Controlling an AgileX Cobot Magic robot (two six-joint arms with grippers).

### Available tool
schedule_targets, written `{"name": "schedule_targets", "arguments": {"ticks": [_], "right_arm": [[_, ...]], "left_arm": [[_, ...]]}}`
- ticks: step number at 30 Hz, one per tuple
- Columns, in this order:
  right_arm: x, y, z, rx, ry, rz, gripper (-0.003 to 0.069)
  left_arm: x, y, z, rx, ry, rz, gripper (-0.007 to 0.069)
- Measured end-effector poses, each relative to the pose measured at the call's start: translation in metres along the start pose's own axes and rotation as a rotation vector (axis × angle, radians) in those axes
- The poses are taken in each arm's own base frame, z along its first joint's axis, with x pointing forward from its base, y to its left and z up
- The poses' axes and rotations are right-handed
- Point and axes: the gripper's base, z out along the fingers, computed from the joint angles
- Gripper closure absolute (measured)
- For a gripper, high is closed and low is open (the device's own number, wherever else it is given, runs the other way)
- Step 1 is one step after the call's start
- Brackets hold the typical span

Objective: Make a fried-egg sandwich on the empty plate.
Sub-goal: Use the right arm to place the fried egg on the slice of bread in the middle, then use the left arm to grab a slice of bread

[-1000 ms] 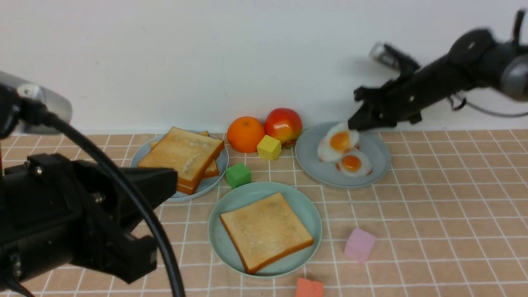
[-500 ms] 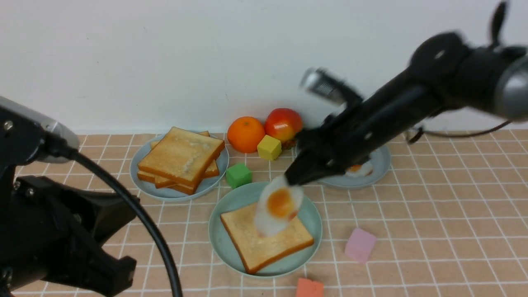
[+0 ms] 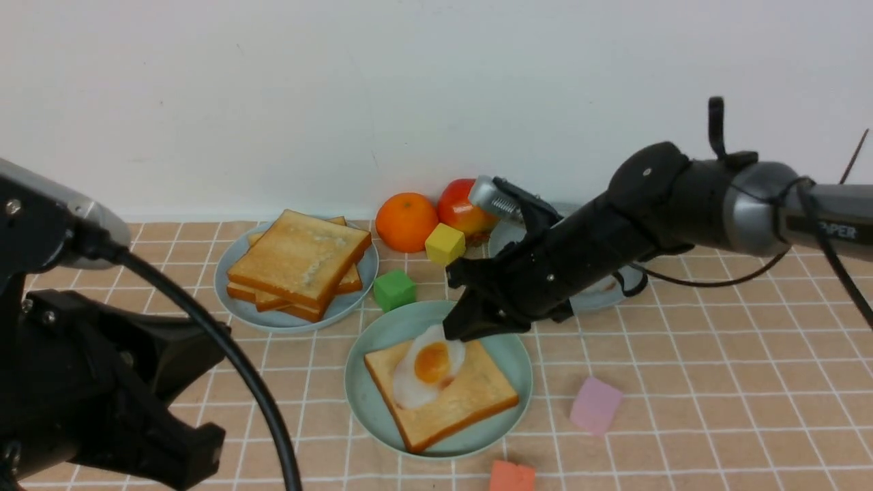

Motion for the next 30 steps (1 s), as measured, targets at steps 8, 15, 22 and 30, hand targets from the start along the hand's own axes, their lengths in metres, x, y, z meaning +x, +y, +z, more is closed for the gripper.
{"name": "schedule_targets", "arguments": {"ticks": [8, 15, 22, 30], "right_arm": [[0.004, -0.009, -0.005, 0.087, 0.061, -0.040, 0.0244], [0.004, 0.011, -0.091, 0.217, 0.051, -0.164, 0.0178], [0.046, 0.049, -0.189, 0.408, -0.038, -0.192, 0.0445], [0.129, 0.063, -0.246, 0.439, -0.154, -0.209, 0.0671]], "left_arm": [[0.001, 0.000, 0.000, 0.003, 0.004, -0.042, 0.0596], [0.006, -0.009, 0.027, 0.008, 0.113, -0.086, 0.0596], [-0.017, -0.022, 0.083, -0.041, 0.271, 0.001, 0.0638], [-0.042, 0.043, 0.162, -0.135, 0.389, -0.052, 0.0638]]}}
